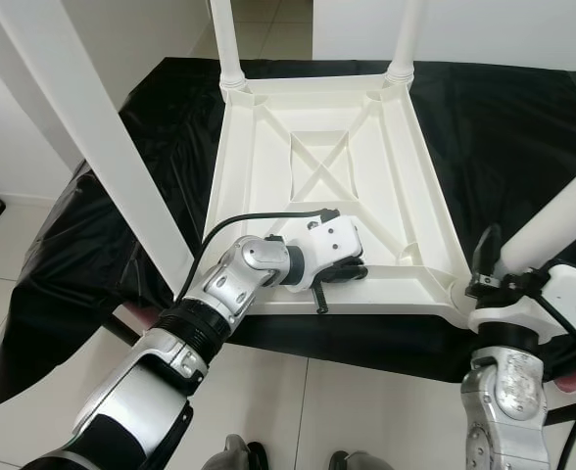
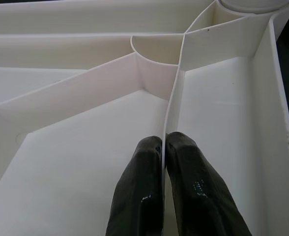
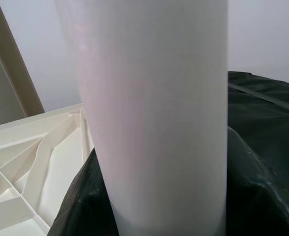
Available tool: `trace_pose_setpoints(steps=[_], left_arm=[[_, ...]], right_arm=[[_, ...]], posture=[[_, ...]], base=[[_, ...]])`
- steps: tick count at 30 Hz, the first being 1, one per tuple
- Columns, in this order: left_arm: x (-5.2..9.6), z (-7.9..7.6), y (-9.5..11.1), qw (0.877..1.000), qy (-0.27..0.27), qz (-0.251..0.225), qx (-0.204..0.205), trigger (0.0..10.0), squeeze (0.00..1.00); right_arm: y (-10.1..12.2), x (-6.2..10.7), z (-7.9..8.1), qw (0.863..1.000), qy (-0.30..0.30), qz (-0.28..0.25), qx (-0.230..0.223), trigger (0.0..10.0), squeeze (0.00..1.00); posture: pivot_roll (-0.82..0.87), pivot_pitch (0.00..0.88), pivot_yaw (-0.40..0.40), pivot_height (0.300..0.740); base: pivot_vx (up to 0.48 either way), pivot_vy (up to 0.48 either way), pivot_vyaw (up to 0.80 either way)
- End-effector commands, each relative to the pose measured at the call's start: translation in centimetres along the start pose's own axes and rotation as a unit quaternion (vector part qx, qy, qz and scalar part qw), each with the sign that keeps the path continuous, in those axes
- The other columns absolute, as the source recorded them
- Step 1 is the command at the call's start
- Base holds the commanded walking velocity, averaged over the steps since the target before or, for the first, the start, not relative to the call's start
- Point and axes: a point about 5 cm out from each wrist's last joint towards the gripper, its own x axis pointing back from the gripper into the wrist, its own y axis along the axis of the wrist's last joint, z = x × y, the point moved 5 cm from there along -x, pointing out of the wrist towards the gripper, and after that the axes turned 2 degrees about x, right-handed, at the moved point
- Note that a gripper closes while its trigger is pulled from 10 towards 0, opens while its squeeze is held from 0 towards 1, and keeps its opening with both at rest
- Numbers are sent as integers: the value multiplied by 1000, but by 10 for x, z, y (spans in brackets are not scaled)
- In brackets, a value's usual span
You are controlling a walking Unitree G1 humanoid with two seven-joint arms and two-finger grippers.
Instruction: Building children table
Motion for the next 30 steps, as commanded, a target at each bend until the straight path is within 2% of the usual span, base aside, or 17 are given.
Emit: trace_pose_setpoints(steps=[1, 6, 11, 12, 14, 15, 23, 24, 26, 27, 28, 30], left_arm=[[44, 69, -8, 979, 201, 10, 11, 10000, 0], [48, 79, -12, 972, 235, 17, 7, 10000, 0], [48, 79, -14, 971, 237, 18, 5, 10000, 0], [48, 78, -14, 973, 231, 13, 10, 10000, 247], [49, 77, -13, 973, 229, 6, 21, 10000, 247], [51, 77, -13, 973, 226, -4, 38, 10000, 1000], [54, 72, -12, 976, 214, -9, 42, 10000, 1000], [55, 68, -9, 977, 207, -13, 38, 10000, 0], [56, 65, -6, 979, 200, -22, 37, 10000, 0], [57, 62, -2, 980, 194, -28, 34, 10000, 0], [58, 59, 3, 981, 188, -37, 30, 10000, 0], [59, 57, 6, 982, 185, -41, 26, 10000, 0]], right_arm=[[-18, 6, -30, 996, -80, 37, 24, 10000, 0], [-18, -6, -12, 998, -55, 30, 8, 10000, 0], [-19, -12, -4, 999, -42, 27, 0, 10000, 0], [-20, -13, 3, 999, -25, 25, -19, 10000, 1000], [-20, -13, 8, 999, -12, 24, -33, 10000, 1000], [-20, -12, 9, 999, -9, 24, -31, 10000, 1000], [-17, -10, 11, 999, 9, 18, -34, 10000, 1000], [-15, -9, 11, 999, 14, 13, -39, 10000, 1000], [-14, -9, 11, 999, 19, 12, -40, 10000, 988], [-14, -9, 13, 999, 30, 11, -42, 10000, 118], [-13, -9, 14, 998, 39, 11, -43, 10000, 0], [-13, -9, 16, 998, 44, 11, -43, 10000, 0]], posture=[[-98, 157, 81, 740], [-97, 165, 77, 740], [-89, 166, 69, 740], [-82, 169, 62, 740], [-82, 169, 62, 740], [-75, 172, 55, 740], [-68, 173, 47, 740], [-66, 174, 45, 740], [-62, 169, 41, 740], [-62, 169, 41, 740], [-58, 161, 38, 740], [-58, 161, 38, 740]], base=[[0, 0, 0], [0, 0, 0], [0, 0, 0], [0, 0, 0], [0, 0, 0], [0, 0, 0], [0, 0, 0], [0, 0, 0], [0, 0, 0], [0, 0, 0], [0, 0, 0], [0, 0, 0]])
